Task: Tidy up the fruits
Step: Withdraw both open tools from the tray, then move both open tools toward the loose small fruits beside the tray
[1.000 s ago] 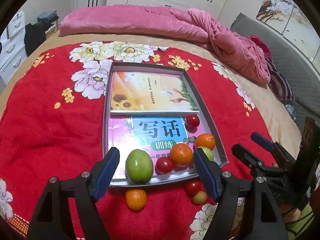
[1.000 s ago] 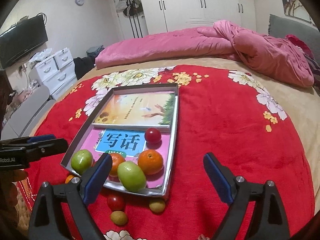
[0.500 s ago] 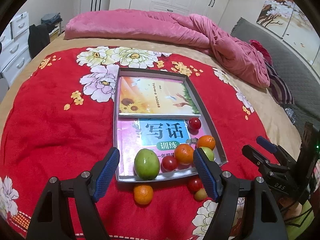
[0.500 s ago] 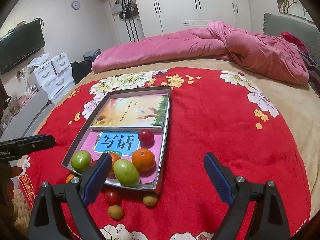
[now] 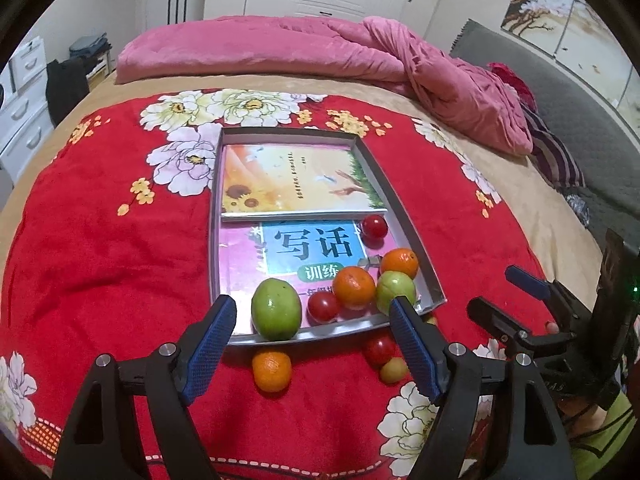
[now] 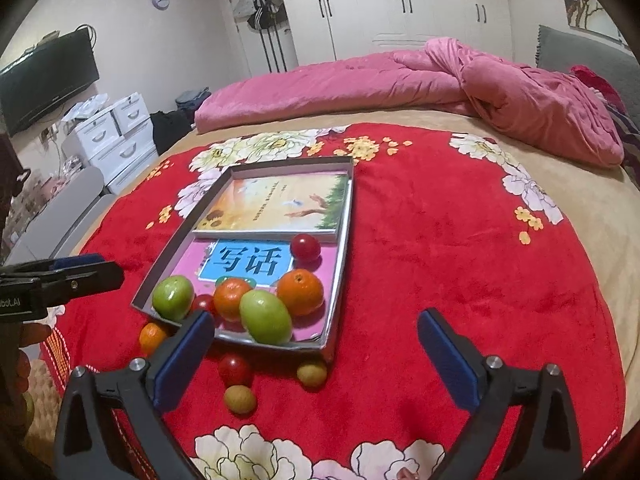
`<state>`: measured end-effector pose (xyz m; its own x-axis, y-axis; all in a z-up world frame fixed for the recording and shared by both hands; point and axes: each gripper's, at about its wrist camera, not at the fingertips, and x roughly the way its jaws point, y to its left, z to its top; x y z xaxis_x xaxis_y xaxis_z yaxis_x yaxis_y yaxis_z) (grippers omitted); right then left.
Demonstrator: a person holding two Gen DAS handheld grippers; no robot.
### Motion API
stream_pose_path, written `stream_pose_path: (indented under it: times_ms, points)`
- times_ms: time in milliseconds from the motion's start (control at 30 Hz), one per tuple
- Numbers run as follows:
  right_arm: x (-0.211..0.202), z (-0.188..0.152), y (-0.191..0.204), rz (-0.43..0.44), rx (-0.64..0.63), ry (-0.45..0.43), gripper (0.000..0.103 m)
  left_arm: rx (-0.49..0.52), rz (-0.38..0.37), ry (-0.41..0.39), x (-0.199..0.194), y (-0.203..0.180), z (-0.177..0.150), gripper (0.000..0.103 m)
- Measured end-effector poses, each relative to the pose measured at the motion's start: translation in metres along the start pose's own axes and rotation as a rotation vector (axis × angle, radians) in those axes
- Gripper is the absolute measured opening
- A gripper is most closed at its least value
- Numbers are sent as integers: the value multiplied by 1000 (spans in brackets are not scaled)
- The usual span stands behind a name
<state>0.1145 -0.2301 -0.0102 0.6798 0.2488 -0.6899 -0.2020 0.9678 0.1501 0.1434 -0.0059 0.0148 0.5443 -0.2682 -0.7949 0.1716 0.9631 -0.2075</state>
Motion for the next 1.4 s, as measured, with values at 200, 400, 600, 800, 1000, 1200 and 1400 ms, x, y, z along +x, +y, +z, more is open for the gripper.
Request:
stream_pose_path:
  times_ms: [200,400,600,800,1000,1200,1400]
  points:
    - [1,-6,6,10,-10,22,102,16,-11,11,1,-5,-4,80]
    - [2,-11,8,18,-13,41,102,20,-17,18,0,-7,-6,80]
    - [1,-16,10,25,-17,53,102,27,-20,20,-1,-9,-9,80]
    - [-1,-18,8,14,-24,56,103,38,-27,29,0,-13,-13,80]
    - [-2,-19,4,-18,-29,60,103,55,-35,44,2,-19,-18,80]
    - [-1,-24,-3,-33,-14,75,103,60,-40,49,2,-21,-20,80]
    - [-3,-25,-4,-22,-5,68,103,69,-49,63,5,-23,-24,80]
